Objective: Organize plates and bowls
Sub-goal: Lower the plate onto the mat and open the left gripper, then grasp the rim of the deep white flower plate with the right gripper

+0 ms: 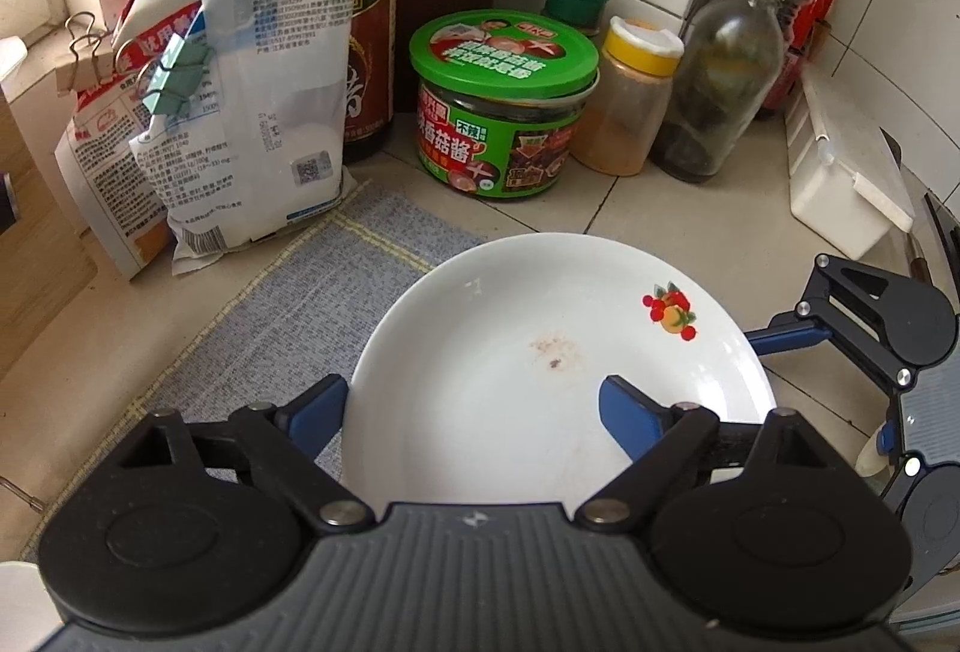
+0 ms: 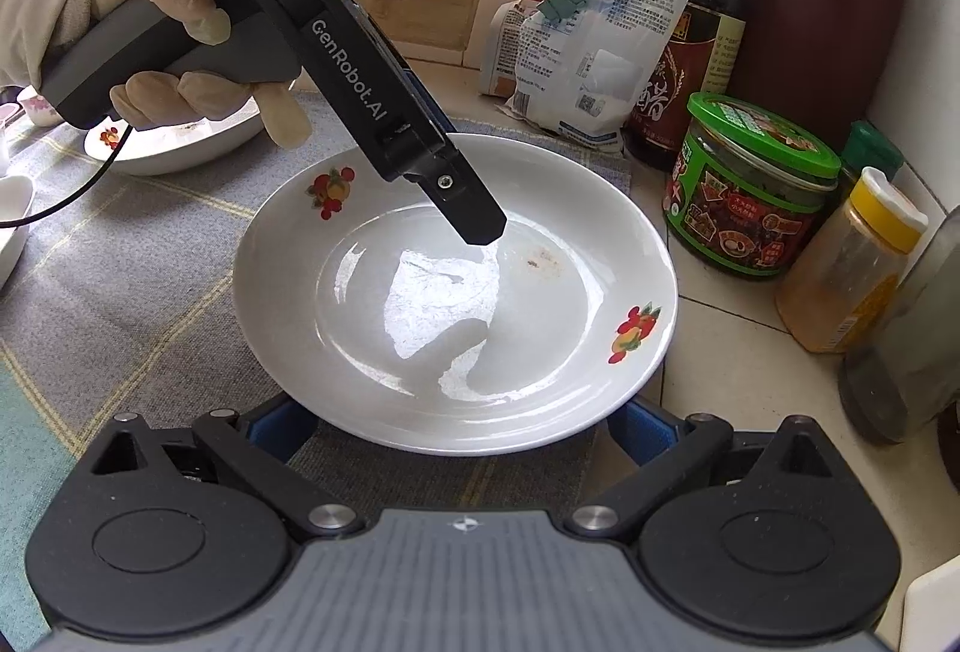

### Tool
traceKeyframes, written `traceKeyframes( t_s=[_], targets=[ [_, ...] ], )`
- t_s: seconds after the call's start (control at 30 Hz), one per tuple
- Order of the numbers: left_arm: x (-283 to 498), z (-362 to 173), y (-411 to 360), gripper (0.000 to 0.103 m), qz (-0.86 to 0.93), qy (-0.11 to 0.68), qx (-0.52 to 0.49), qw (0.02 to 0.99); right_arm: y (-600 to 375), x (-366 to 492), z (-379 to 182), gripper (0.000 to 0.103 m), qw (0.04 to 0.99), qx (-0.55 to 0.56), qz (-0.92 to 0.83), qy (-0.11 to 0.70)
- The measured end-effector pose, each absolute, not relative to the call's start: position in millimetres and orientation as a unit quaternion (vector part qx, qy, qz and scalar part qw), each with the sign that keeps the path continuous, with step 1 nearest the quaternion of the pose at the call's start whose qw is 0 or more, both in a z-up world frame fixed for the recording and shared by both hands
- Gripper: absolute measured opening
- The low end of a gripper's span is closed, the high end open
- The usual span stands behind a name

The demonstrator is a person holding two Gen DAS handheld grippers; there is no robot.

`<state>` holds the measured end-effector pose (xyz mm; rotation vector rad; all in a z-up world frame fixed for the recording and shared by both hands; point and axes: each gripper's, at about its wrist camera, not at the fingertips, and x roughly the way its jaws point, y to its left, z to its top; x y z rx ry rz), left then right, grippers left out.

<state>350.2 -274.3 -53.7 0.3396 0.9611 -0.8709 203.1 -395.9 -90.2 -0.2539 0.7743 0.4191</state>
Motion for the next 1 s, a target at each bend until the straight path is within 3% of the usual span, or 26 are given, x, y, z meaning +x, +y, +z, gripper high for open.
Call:
traceKeyframes(
  t_s=[0.5, 1.0],
  targets=[
    [298, -4, -244, 0.091, -0.392, 0.408, 0.144, 0.812, -395, 171, -70, 0.103, 0.912, -0.095, 0.181, 0.355],
    [155, 31, -177, 0.094, -0.337, 0.355, 0.124, 0.863, -353, 94, -59, 0.103, 0.922, -0.069, 0.170, 0.342]
  ],
)
